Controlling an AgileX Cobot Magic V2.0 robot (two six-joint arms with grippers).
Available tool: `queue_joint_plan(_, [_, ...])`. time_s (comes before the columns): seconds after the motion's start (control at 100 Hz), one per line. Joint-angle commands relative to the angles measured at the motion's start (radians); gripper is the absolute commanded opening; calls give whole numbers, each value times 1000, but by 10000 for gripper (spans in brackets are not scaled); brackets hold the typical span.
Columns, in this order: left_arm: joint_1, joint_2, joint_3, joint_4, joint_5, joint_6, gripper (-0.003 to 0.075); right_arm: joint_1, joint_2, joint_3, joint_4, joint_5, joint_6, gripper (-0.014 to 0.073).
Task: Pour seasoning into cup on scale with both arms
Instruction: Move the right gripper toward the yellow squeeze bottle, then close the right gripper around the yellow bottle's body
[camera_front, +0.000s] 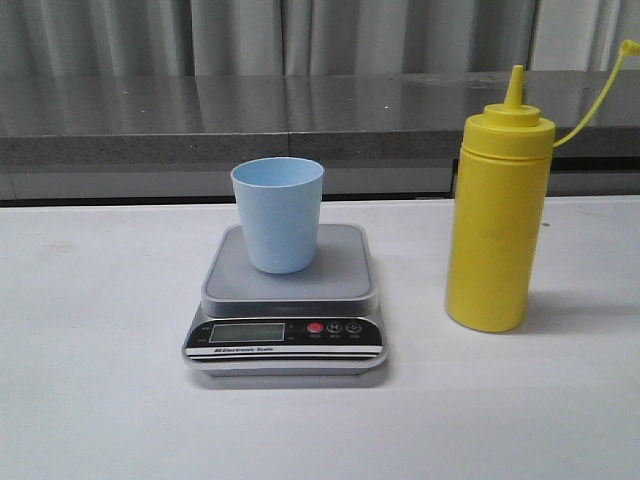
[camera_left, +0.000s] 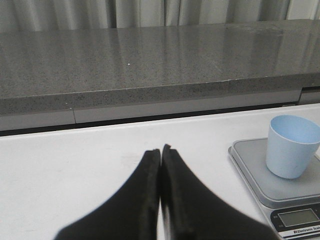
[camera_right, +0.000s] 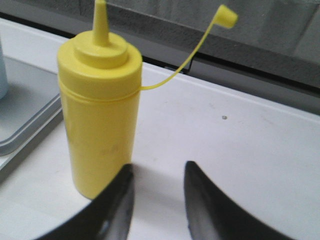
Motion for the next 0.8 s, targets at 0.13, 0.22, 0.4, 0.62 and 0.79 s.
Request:
queue_joint_plan(0.13, [5,6,-29,-3,-82,0,-18,25,146,-19,-13,-250,14,661])
queue_joint_plan(0.22, [5,6,-29,-3,-82,0,-18,25,227,-19,-13,-341,14,646])
queue_joint_plan(0.4, [5,6,-29,-3,-82,0,-18,27,386,-39,-36,-465,19,645])
queue_joint_plan(0.62, [5,6,-29,-3,-82,0,-18,27,494,-87,-87,-507,51,645])
queue_joint_plan(0.79, [5,6,-29,-3,-82,0,-18,27,543,-105,-87,-596,52,645])
